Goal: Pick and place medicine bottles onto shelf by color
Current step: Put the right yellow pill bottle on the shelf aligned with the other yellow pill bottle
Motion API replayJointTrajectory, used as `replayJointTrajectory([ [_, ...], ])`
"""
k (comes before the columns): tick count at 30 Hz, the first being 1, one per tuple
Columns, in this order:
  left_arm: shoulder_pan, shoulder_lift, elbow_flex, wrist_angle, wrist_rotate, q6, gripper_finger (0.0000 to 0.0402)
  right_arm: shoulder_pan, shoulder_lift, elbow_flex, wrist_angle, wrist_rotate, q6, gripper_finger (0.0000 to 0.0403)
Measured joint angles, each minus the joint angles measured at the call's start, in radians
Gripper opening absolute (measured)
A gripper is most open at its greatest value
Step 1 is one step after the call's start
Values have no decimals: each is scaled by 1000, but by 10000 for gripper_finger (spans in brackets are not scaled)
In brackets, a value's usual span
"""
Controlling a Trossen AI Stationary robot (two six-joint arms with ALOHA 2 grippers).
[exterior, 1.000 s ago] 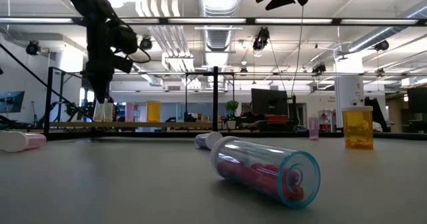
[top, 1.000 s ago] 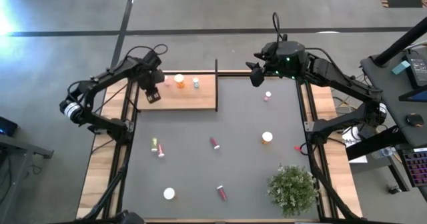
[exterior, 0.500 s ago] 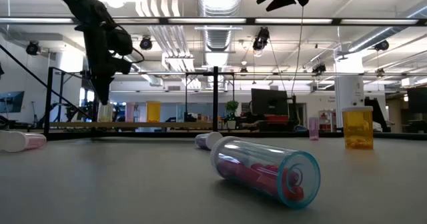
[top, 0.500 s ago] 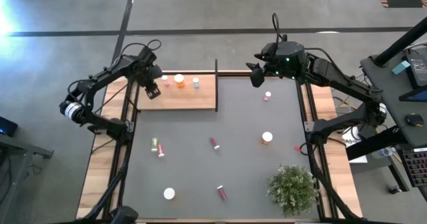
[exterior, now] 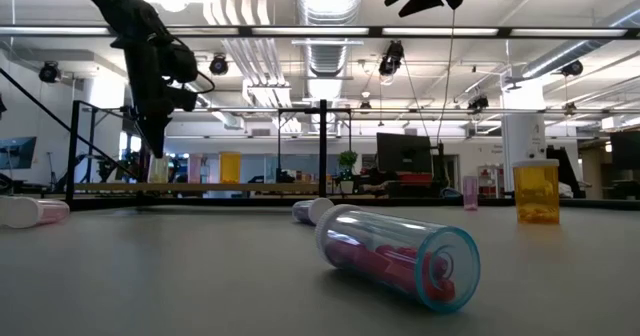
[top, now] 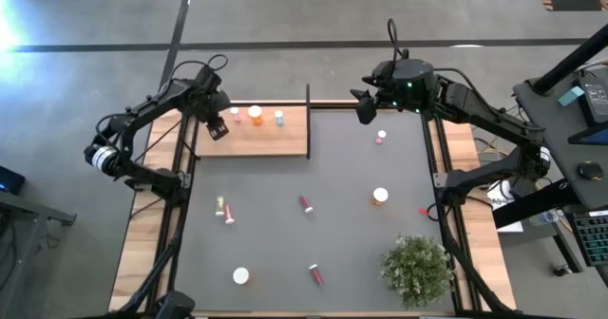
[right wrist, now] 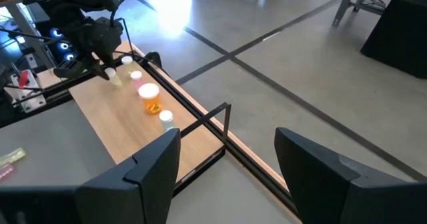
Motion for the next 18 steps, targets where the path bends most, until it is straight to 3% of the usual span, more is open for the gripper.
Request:
replayJointTrajectory([
  [11, 0, 0, 0, -6, 25, 129, 107, 0, 0, 0, 0, 0, 0, 233],
  [18, 0, -9, 0, -42, 35, 132, 107, 0, 0, 0, 0, 0, 0, 233],
])
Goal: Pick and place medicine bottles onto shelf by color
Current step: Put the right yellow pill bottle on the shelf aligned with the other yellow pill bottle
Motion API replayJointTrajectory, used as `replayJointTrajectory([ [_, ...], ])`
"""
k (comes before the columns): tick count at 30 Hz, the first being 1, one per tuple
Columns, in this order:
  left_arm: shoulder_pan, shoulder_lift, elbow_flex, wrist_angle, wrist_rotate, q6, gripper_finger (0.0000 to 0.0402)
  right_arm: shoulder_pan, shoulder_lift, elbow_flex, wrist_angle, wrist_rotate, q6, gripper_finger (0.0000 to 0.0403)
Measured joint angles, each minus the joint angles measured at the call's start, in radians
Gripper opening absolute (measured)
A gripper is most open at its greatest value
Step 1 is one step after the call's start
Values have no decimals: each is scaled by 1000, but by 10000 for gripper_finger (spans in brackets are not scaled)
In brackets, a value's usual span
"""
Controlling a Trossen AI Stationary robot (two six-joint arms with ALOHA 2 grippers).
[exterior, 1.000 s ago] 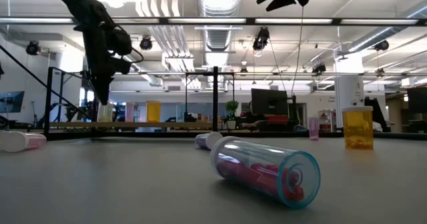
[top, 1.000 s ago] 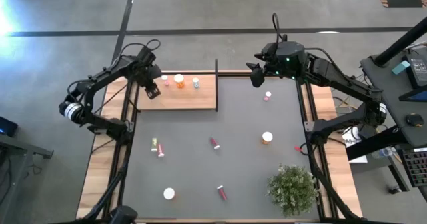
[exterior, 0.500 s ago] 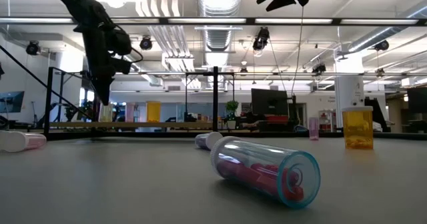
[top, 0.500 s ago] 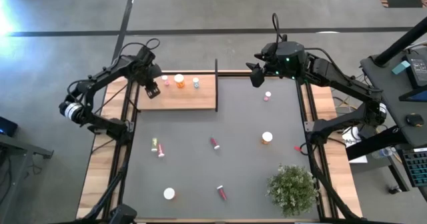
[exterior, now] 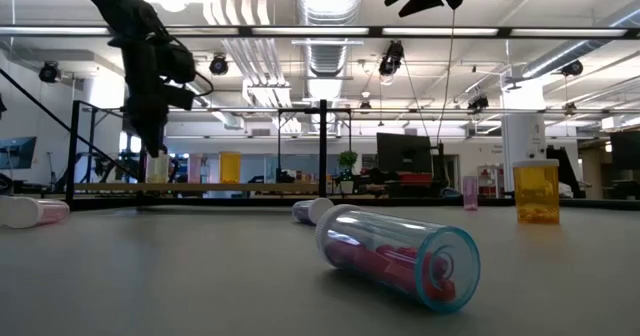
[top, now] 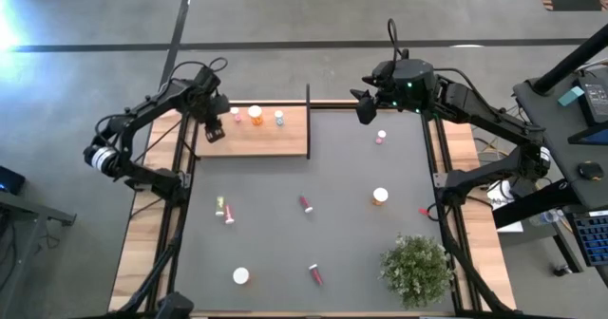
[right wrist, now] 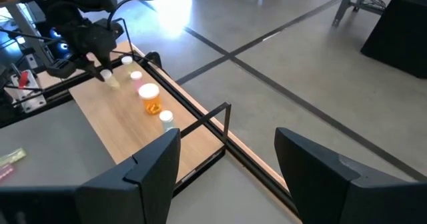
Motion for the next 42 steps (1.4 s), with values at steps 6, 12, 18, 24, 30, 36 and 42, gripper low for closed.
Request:
replayJointTrajectory([
  [6, 0, -9, -2, -22, 0, 5, 107, 0, 0, 0, 0, 0, 0, 233],
  [12, 0, 3, -1, 13, -1, 2, 107, 0, 0, 0, 0, 0, 0, 233],
  [18, 0, 4, -1, 15, -19, 3, 107, 0, 0, 0, -5, 0, 0, 233],
  [24, -1, 4, 0, 12, -58, 7, 107, 0, 0, 0, -8, 0, 0, 233],
  [30, 0, 4, 0, 11, -92, 6, 107, 0, 0, 0, -8, 0, -1, 233],
  [36, 0, 4, 0, 13, -68, 5, 107, 0, 0, 0, -8, 0, -1, 233],
  [42, 0, 3, 4, 8, -57, -1, 107, 0, 0, 0, -8, 0, -26, 233],
])
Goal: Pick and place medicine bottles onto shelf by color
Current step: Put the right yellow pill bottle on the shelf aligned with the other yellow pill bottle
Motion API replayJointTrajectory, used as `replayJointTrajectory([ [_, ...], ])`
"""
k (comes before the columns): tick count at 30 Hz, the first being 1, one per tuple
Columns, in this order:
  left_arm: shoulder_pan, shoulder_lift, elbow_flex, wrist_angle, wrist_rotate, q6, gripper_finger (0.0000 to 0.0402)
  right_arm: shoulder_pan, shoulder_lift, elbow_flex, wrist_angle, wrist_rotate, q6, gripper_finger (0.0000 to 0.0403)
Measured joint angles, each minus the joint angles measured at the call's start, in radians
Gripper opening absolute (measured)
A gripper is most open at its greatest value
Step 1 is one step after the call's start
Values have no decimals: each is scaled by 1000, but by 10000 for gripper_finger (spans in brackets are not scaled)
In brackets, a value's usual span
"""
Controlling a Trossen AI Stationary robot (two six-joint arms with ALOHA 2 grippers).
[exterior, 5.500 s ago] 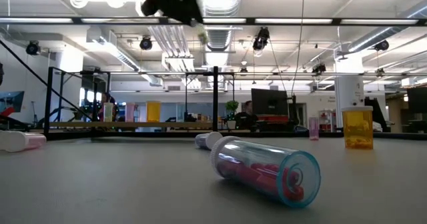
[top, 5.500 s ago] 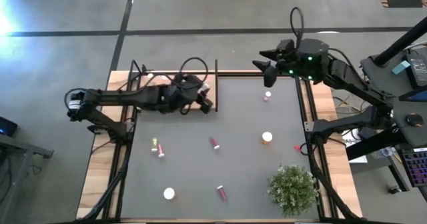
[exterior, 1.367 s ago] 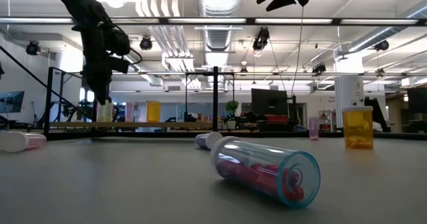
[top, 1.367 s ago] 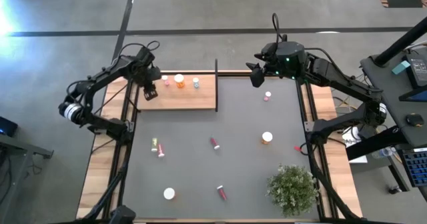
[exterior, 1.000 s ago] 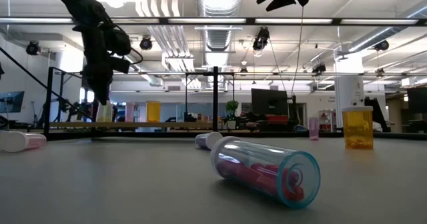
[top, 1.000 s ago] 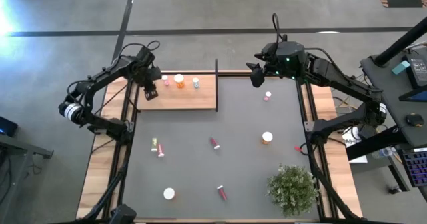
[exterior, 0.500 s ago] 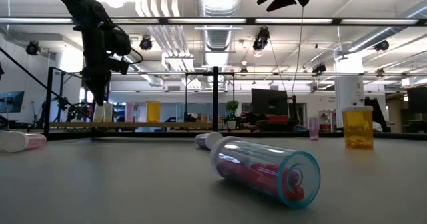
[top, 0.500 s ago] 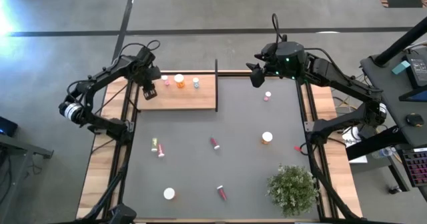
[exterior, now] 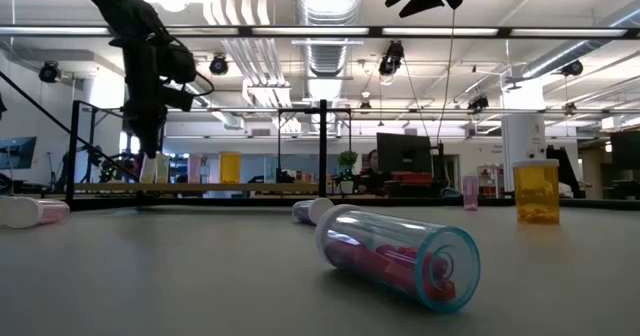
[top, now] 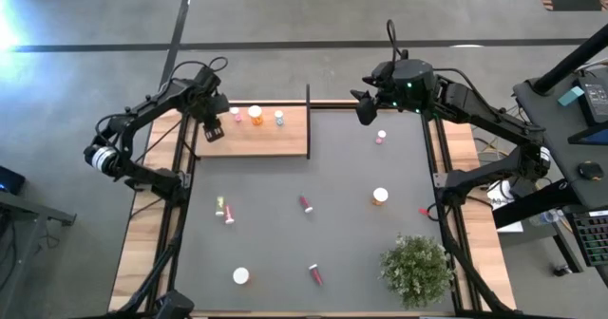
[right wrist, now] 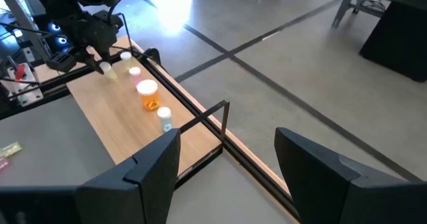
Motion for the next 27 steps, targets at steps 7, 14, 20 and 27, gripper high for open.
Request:
replayJointTrajectory([
  [7, 0, -5, 5, -1, 5, -2, 107, 0, 0, 0, -1, 0, 0, 233],
  [14, 0, -6, -2, -2, 18, -30, 107, 0, 0, 0, -1, 0, 1, 233],
  [20, 0, -6, -3, -1, 24, -31, 107, 0, 0, 0, 0, 0, 1, 233],
  [27, 0, -6, -3, 1, 27, -31, 107, 0, 0, 0, 0, 0, 1, 233],
])
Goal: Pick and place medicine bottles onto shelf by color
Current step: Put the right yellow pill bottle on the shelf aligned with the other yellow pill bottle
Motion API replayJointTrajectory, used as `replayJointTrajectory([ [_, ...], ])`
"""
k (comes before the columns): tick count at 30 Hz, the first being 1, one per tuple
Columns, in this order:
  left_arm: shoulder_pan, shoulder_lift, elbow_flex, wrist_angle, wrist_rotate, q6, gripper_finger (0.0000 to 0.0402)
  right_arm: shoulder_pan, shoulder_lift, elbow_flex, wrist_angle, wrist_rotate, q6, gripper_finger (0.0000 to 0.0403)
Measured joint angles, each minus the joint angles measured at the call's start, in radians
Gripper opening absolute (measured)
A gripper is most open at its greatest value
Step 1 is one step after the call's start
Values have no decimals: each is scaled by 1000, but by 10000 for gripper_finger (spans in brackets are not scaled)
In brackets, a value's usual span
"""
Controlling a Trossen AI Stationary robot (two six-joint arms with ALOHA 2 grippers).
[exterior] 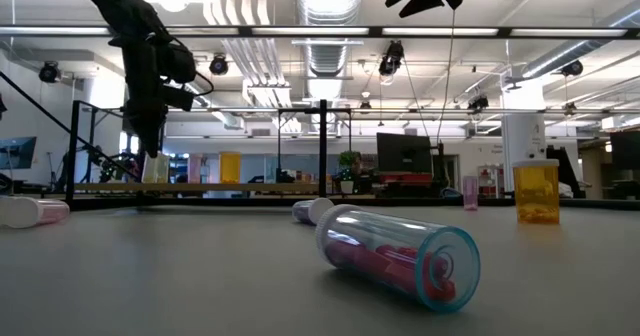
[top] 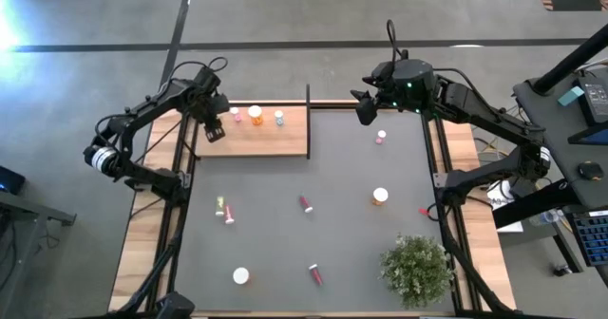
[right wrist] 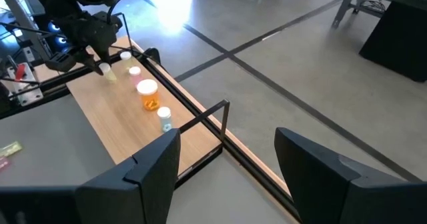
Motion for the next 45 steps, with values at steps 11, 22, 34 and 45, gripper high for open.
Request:
replayJointTrajectory([
  [11, 0, 0, 0, 1, 57, -78, 107, 0, 0, 0, 0, 0, 0, 233],
  [22, -2, -1, -1, 9, 42, -177, 107, 0, 0, 0, 0, 0, 0, 233],
  [34, 0, -2, -1, 5, -12, -218, 107, 0, 0, 0, 0, 0, 0, 233],
  [45, 2, -60, 2, 7, -5, -233, 107, 0, 0, 0, 0, 0, 0, 233],
])
